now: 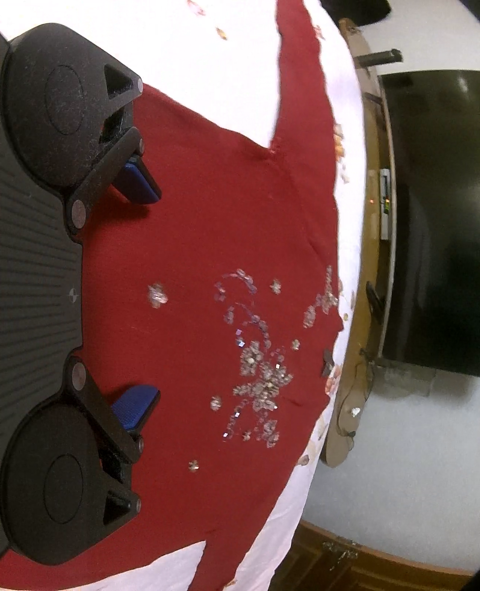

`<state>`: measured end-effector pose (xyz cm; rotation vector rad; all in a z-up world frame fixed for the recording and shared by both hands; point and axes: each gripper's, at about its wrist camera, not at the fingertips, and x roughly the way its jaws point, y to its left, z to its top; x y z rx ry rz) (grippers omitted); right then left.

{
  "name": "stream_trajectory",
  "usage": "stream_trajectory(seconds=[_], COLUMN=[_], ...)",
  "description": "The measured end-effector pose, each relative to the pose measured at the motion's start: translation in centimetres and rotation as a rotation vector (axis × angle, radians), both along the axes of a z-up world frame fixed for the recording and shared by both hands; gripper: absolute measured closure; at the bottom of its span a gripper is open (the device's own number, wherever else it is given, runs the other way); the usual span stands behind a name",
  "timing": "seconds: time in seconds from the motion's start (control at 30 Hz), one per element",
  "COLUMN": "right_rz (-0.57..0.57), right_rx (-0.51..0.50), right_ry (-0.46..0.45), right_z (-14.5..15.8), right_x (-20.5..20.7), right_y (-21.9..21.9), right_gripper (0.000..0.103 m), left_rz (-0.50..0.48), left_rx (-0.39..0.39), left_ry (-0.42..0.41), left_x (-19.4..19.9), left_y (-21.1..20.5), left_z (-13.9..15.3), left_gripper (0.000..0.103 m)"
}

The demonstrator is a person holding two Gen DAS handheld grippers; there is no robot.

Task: Fold small clothes
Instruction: 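Grasp the sweater sleeve cuff with the right gripper and lift it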

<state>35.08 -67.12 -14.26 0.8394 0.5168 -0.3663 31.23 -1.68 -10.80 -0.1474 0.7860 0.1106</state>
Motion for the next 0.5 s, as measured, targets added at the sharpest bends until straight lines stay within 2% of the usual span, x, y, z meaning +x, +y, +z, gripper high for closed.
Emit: stream_trajectory(seconds=[0.07, 0.13, 0.2, 0.27, 0.37, 0.5], right_rz=[-0.005, 0.001, 0.019, 0.065, 0.158, 0.297], right_rx=[-0.025, -0.098, -0.21, -0.314, -0.442, -0.539], right_ry=[0.0, 0.029, 0.067, 0.062, 0.004, -0.05], right_z=[-0.1, 0.5, 1.7, 3.7, 7.1, 10.3], right_x=[0.3, 0.7, 1.3, 2.0, 2.6, 3.6], right_y=[0.0, 0.8, 2.4, 4.8, 9.8, 18.3], right_gripper=[0.096, 0.096, 0.096, 0.096, 0.096, 0.096], left_rz=[-0.006, 0.007, 0.03, 0.04, 0.053, 0.092], left_rx=[0.015, 0.011, -0.012, -0.01, 0.007, -0.074], left_ry=[-0.005, -0.012, -0.019, -0.004, -0.006, -0.028], left_x=[0.4, 0.6, 0.6, 0.8, 0.8, 0.4], left_y=[-0.1, 0.5, 1.6, 2.7, 4.5, 8.3], left_z=[0.3, 0.5, 0.6, 0.3, -0.2, -0.5], left_gripper=[0.0, 0.0, 0.0, 0.0, 0.0, 0.0])
